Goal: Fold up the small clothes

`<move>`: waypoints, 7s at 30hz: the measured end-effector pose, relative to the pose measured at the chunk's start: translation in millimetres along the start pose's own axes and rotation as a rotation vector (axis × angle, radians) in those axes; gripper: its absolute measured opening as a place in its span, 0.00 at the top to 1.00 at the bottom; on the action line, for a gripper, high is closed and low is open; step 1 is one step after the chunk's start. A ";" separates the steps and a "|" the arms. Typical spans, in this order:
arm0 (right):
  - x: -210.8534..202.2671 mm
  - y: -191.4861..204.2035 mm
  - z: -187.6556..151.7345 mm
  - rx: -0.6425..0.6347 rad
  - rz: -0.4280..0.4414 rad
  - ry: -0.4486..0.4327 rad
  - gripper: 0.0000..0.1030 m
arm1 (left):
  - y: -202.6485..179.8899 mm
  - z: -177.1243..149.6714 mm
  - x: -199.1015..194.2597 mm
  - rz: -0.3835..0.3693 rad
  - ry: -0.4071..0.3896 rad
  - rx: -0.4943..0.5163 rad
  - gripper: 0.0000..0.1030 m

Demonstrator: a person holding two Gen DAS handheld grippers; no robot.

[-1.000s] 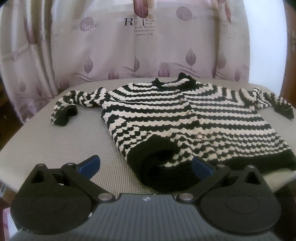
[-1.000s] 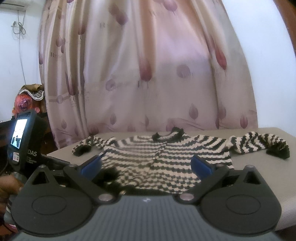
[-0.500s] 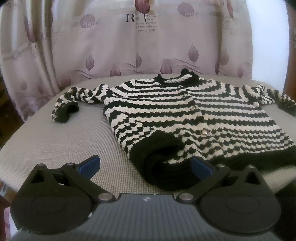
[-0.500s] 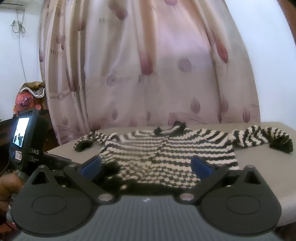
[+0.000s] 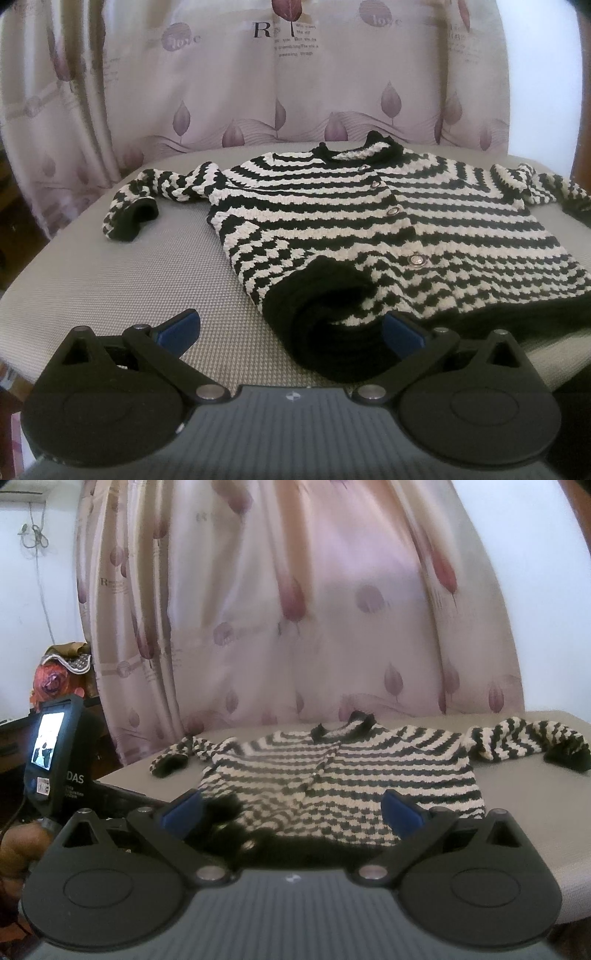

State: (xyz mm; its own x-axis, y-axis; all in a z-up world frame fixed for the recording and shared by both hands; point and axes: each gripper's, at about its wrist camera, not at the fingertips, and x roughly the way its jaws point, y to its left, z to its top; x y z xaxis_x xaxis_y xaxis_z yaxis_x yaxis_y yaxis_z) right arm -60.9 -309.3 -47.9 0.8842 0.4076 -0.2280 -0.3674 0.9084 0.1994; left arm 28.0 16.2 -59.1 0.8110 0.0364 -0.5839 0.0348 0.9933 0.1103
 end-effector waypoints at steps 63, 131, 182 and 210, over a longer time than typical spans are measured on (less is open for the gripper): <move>29.0 0.6 -5.2 0.016 0.009 0.101 0.00 | 233.3 70.0 103.8 -0.038 0.086 -0.567 0.28; 86.2 -8.9 -12.4 0.052 -0.026 0.266 0.00 | 332.3 76.5 105.8 -0.299 0.277 -0.372 0.32; 86.1 -6.7 -15.1 0.057 0.028 0.249 0.00 | 307.3 41.3 1.8 -0.182 0.043 -0.272 0.15; 35.8 -189.0 29.2 0.425 -0.284 -0.030 0.00 | 221.9 30.5 -9.5 0.024 -0.101 -0.597 0.05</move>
State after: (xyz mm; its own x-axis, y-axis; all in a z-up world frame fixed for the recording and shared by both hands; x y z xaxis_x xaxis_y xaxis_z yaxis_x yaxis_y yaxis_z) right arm 48.6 -469.1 -65.9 0.9425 0.1419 -0.3027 0.0324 0.8625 0.5051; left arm 45.9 232.9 -4.5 0.8598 0.0784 -0.5046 -0.2944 0.8835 -0.3644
